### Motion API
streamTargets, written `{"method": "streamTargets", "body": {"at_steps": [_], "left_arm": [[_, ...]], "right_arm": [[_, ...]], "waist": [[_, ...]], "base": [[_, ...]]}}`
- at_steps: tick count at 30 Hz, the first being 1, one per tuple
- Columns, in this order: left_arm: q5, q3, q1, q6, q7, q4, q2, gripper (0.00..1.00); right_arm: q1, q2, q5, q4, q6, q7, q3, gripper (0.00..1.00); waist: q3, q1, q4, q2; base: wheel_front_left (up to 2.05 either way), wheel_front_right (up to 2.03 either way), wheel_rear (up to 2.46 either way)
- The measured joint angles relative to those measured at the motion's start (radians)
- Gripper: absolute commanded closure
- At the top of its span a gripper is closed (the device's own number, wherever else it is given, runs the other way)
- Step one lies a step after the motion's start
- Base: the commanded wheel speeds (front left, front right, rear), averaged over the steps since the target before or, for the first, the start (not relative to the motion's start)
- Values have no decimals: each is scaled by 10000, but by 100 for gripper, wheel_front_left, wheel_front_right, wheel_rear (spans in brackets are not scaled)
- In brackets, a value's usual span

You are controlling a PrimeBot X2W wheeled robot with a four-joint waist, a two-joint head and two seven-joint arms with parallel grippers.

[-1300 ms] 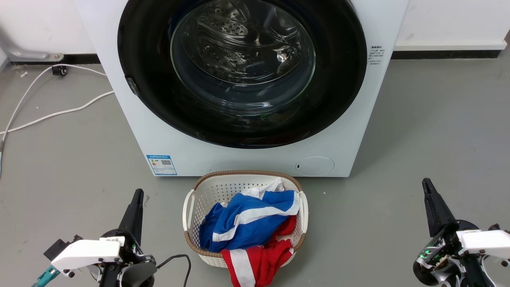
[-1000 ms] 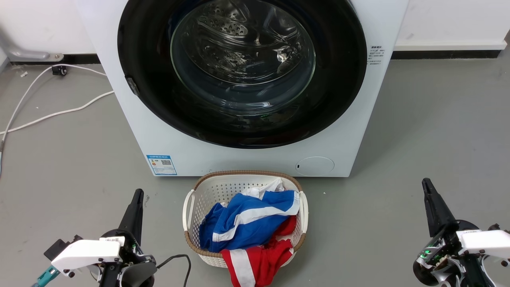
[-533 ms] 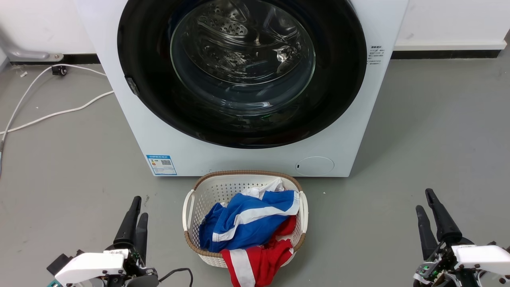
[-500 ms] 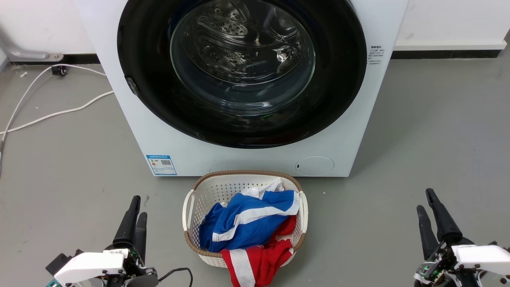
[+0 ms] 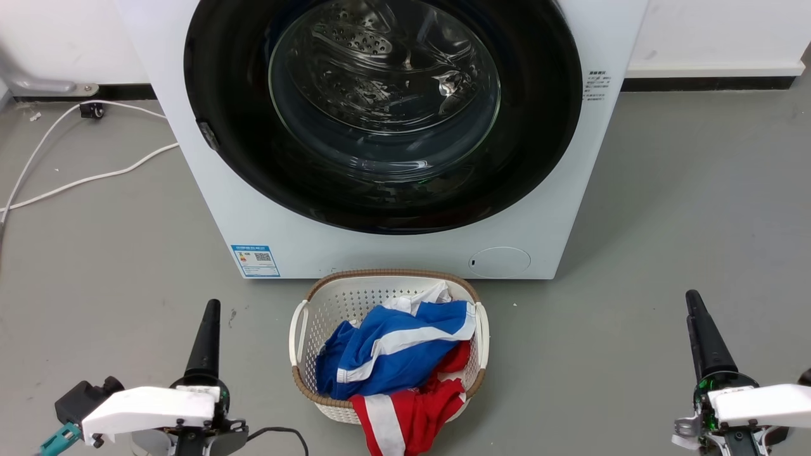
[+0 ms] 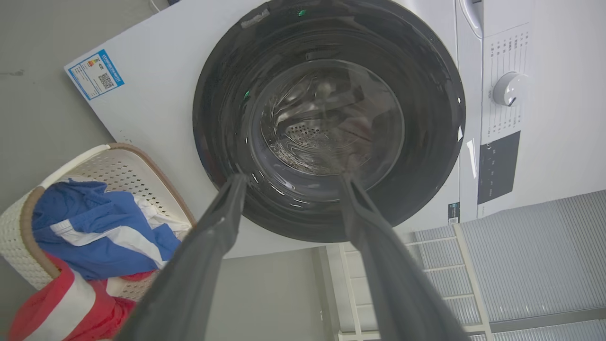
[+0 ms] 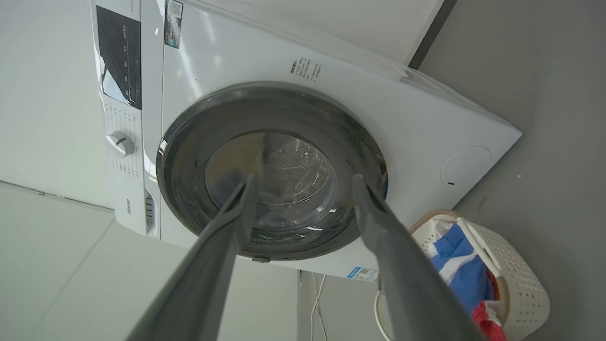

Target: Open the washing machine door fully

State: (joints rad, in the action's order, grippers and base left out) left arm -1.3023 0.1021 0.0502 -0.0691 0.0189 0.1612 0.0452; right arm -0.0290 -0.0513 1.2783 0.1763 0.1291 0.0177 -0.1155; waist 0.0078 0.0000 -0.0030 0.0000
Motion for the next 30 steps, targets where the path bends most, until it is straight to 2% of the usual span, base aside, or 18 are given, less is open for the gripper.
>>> {"method": "streamTargets", "body": {"at_steps": [14, 23, 30], "left_arm": [[3381, -686, -226, 876, -537, -723, 21, 0], [4863, -1099, -320, 1367, -851, -953, 211, 0], [5772, -1486, -419, 1666, -1080, -1160, 412, 0]], "right_arm": [[309, 2, -3317, -1047, 0, -529, 332, 0], [556, 4, -5135, -1277, 0, -846, 456, 0], [708, 4, -6136, -1409, 0, -1060, 466, 0]], "waist": [[30, 0, -17, 0], [30, 0, -20, 0], [28, 1, -27, 0]], "base": [[0, 0, 0], [0, 0, 0], [0, 0, 0]]}}
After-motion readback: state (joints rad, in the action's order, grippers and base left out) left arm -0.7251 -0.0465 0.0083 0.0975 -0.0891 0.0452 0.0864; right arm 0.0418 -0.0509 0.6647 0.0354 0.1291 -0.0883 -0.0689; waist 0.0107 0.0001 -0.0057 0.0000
